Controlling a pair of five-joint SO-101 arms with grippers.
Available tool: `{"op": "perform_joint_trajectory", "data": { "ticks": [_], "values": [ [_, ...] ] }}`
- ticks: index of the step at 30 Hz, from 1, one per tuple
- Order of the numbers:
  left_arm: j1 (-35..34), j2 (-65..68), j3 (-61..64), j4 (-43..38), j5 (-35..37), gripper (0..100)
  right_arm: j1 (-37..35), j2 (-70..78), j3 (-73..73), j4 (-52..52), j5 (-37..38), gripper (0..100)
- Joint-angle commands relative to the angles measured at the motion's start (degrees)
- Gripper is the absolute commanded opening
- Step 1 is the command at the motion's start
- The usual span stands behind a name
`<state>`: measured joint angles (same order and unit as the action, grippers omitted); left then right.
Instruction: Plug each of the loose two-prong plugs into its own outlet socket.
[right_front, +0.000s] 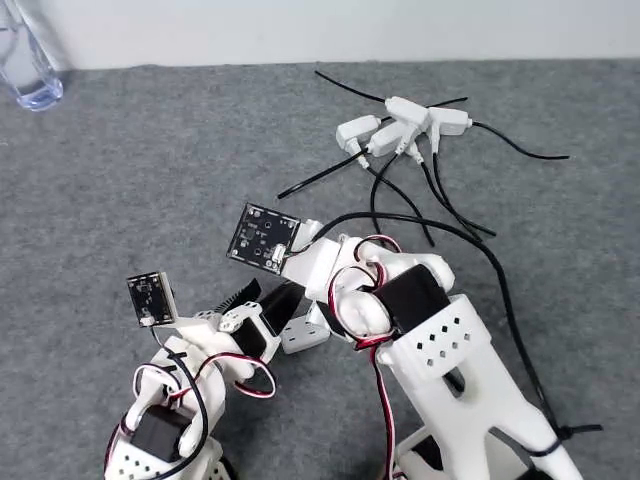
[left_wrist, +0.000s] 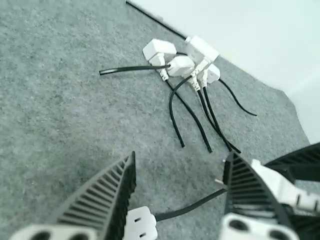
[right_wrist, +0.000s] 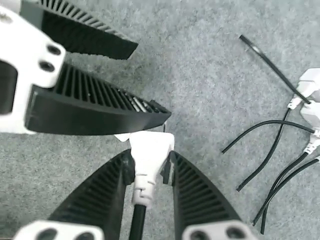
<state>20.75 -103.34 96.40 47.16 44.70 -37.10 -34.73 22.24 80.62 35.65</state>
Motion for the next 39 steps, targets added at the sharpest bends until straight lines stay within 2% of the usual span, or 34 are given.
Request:
{"op": "perform_joint_trajectory", "data": {
  "ticks": [1, 39],
  "values": [
    [0.26, 0.18, 0.13, -0.44, -0.7, 27, -1.63, -1.98, -5.89, -1.36, -0.79, 0.8],
    [0.26, 0.18, 0.13, -0.44, -0.7, 27, -1.27, -5.49, -2.64, -1.98, 0.53, 0.8]
  ]
}}
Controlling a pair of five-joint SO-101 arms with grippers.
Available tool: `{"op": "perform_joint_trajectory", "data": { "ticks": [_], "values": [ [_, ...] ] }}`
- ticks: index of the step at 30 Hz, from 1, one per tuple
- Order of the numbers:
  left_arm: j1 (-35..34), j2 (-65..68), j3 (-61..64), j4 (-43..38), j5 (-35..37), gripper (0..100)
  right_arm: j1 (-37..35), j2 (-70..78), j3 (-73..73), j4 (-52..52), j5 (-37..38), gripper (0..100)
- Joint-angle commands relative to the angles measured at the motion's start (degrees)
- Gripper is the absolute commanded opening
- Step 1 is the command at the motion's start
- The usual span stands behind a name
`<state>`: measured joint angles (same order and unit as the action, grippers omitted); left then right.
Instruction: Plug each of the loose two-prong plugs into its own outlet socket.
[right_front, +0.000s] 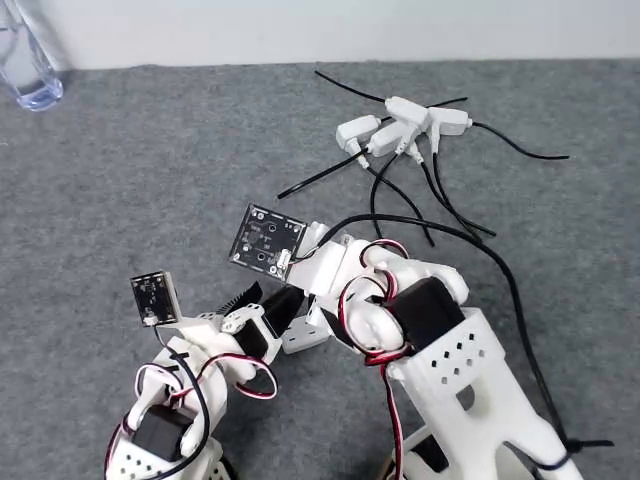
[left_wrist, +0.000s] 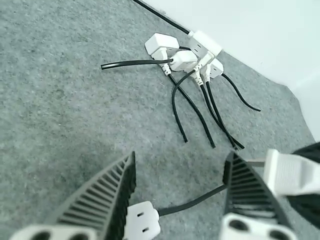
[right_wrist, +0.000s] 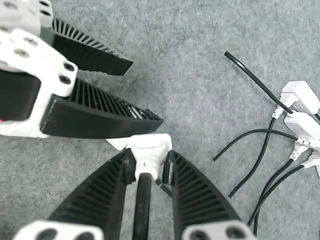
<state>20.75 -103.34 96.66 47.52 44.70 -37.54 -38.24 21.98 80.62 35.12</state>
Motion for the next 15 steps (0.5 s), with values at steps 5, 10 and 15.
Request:
{"op": "perform_joint_trajectory", "data": {
  "ticks": [5, 10, 15],
  "values": [
    [0.26, 0.18, -0.13, -0.7, -0.7, 27, 1.98, -1.98, 0.79, -1.98, 3.87, 0.8],
    [0.26, 0.18, -0.13, -0.7, -0.7, 27, 7.78, -1.98, 4.57, -1.98, 8.09, 0.8],
    [0.26, 0.26, -0.13, -0.7, -0.7, 27, 11.12, -1.98, 7.91, -1.98, 11.08, 0.8]
  ]
}}
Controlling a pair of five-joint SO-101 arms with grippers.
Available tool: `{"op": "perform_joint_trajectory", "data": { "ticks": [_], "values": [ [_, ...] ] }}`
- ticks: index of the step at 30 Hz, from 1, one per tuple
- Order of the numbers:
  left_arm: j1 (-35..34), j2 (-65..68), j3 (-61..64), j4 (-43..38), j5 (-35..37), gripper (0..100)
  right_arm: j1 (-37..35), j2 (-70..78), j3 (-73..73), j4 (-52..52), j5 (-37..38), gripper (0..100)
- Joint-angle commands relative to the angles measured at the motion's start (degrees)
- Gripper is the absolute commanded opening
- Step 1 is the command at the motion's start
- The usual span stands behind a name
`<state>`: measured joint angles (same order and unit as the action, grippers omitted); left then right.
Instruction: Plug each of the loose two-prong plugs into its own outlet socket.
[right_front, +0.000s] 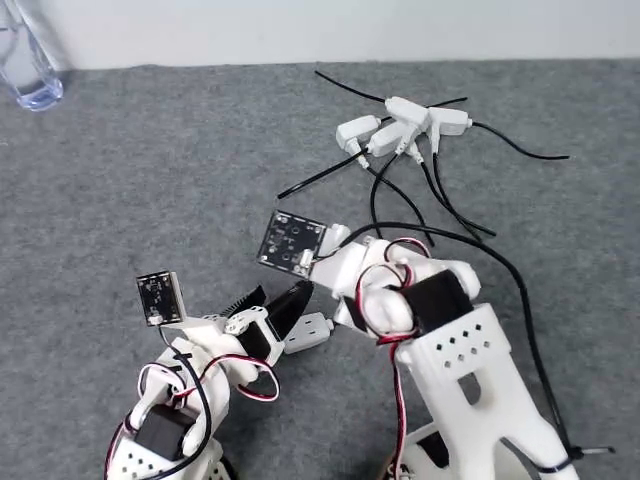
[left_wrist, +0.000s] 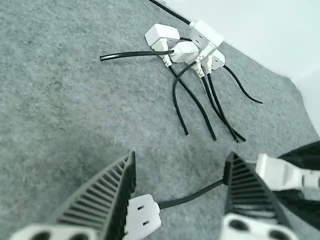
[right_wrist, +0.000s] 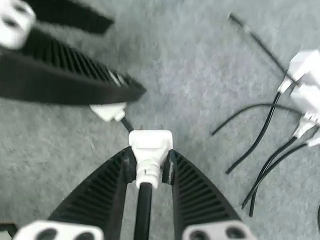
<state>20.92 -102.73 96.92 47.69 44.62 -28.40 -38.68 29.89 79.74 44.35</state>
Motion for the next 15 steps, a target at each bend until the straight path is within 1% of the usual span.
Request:
{"op": "perform_joint_trajectory", "data": {
  "ticks": [1, 7, 8, 10, 11, 15],
  "values": [
    [0.09, -0.35, -0.4, -0.88, -0.62, 27, 2.42, -1.54, 0.35, -1.1, 2.2, 0.8],
    [-0.18, -0.44, -0.4, -0.88, -0.62, 27, 2.07, -1.54, 1.85, -1.1, 3.16, 0.8],
    [-1.32, -0.44, -0.4, -0.88, -0.62, 27, 1.19, -1.54, 1.85, -1.1, 3.16, 0.8],
    [-5.98, -0.44, -0.48, -0.97, -0.44, 27, -1.01, -1.54, 1.76, -1.01, 4.04, 0.8],
    [-9.58, -0.44, -0.4, -0.88, -0.35, 27, -2.15, -1.45, 1.76, -1.01, 5.19, 0.8],
    [-27.87, -0.44, -0.4, 3.78, -0.53, 27, -6.02, 2.15, 0.79, -1.19, 8.79, 0.8]
  ]
}}
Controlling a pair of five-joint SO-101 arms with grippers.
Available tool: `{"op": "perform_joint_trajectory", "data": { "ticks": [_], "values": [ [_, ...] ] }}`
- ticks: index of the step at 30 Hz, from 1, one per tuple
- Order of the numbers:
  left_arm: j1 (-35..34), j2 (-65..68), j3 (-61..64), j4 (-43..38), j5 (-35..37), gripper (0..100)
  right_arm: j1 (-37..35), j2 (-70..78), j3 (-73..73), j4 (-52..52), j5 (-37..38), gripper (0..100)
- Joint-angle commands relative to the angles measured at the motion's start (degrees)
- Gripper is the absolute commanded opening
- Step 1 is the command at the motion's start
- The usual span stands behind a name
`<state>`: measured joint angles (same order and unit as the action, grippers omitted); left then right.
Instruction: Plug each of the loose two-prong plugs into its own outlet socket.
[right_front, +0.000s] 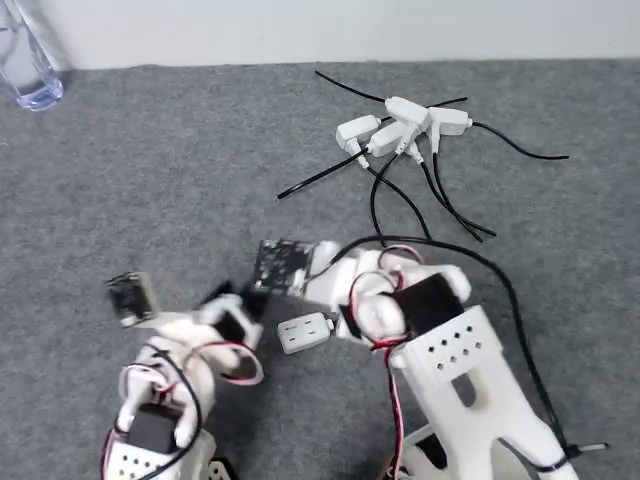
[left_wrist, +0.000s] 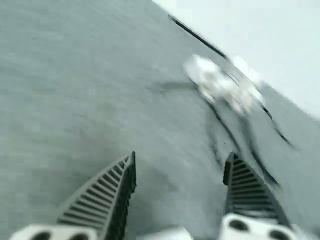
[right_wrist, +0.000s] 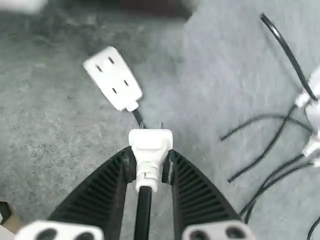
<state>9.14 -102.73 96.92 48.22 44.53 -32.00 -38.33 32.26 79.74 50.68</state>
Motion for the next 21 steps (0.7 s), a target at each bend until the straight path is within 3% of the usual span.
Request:
{"op": "perform_joint_trajectory", "data": {
  "ticks": [1, 5, 8, 12, 21],
  "values": [
    [-20.57, -0.44, -0.4, 4.4, -0.53, 27, -2.86, 3.65, -2.37, -1.36, 3.16, 0.8],
    [-33.85, -0.44, -0.4, 7.82, -5.63, 27, -3.3, 12.44, -6.42, -3.82, 6.07, 0.8],
    [-39.38, -0.35, -0.4, 8.79, -8.26, 27, -5.85, 17.89, -9.93, -3.3, 8.53, 0.8],
    [-37.45, -0.35, -0.4, 9.58, -8.53, 27, -9.89, 23.78, -14.24, -0.75, 12.92, 0.8],
    [-35.87, -0.35, -0.4, 9.49, -8.7, 27, -11.65, 33.89, -17.23, -1.19, 16.7, 0.8]
  ]
}}
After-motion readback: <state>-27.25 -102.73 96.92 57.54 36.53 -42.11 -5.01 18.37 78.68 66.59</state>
